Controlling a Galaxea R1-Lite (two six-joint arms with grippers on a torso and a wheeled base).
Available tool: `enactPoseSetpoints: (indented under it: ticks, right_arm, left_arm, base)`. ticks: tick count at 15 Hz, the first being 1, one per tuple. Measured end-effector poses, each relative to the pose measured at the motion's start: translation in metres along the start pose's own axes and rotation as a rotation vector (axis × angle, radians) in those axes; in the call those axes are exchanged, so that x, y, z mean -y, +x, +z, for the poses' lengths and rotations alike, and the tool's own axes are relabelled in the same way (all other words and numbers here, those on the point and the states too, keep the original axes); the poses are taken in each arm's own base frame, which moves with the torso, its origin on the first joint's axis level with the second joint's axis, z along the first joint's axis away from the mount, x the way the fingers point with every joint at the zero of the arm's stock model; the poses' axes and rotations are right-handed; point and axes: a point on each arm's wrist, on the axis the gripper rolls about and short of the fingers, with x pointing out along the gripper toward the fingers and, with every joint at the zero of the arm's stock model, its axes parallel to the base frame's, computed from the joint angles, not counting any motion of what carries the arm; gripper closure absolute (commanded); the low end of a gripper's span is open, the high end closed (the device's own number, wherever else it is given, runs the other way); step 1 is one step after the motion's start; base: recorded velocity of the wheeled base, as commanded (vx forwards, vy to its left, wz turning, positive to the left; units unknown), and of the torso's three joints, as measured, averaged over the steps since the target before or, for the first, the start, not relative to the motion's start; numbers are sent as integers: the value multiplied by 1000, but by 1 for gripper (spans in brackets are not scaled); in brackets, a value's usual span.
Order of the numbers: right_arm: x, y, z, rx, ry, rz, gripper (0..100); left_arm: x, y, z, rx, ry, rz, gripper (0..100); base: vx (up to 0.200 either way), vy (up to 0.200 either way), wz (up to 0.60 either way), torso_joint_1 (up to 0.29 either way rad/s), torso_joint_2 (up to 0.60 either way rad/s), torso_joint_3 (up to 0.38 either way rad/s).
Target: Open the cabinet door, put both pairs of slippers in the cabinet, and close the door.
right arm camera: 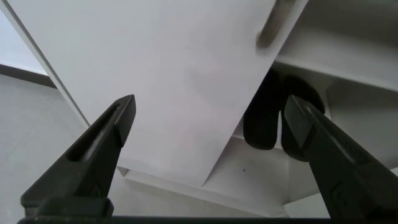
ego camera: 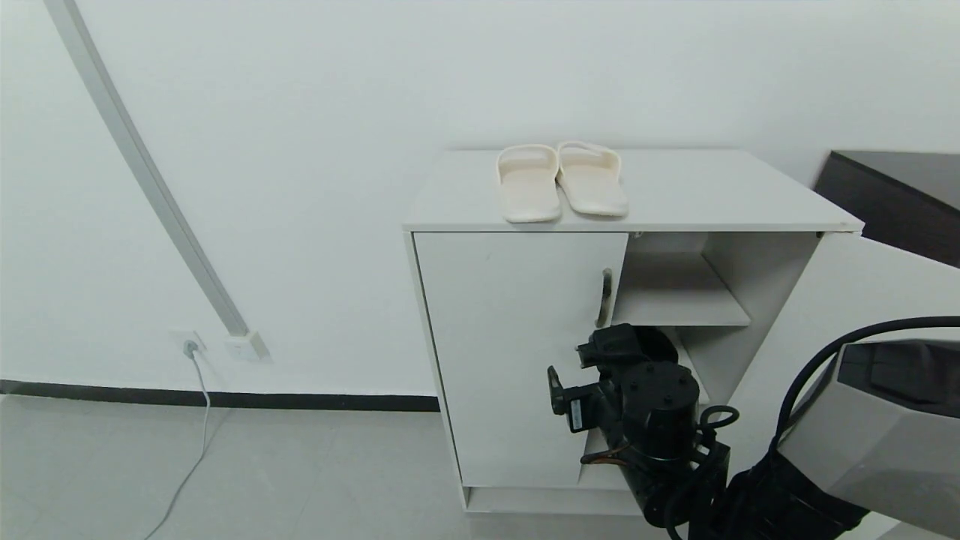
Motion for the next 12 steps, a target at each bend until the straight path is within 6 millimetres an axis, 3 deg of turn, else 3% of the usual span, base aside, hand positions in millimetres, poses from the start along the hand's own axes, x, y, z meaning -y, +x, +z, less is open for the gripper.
enactPoseSetpoints:
  ticks: [12]
  right_arm:
    - [-1, 1, -4, -9, -5, 1, 0]
  left_arm:
    - [0, 0, 0, 0, 0, 0, 100]
  base:
    - [0, 0, 0, 221, -534, -318]
